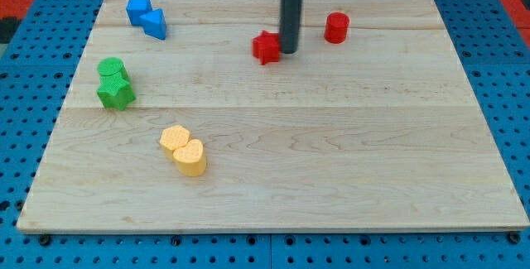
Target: Move the red star closer to green star
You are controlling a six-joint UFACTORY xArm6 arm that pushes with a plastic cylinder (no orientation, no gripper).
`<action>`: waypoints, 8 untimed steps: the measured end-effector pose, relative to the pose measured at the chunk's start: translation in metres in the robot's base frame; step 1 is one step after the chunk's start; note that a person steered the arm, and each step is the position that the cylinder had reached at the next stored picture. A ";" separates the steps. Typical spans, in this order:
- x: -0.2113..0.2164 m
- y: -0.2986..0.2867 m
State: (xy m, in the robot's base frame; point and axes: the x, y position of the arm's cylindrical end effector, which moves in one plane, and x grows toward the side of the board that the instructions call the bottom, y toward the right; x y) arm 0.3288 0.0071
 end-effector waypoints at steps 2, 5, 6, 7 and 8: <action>-0.021 -0.039; 0.002 -0.121; 0.012 -0.129; 0.012 -0.101; 0.014 -0.072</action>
State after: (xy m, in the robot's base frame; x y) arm 0.3431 -0.0645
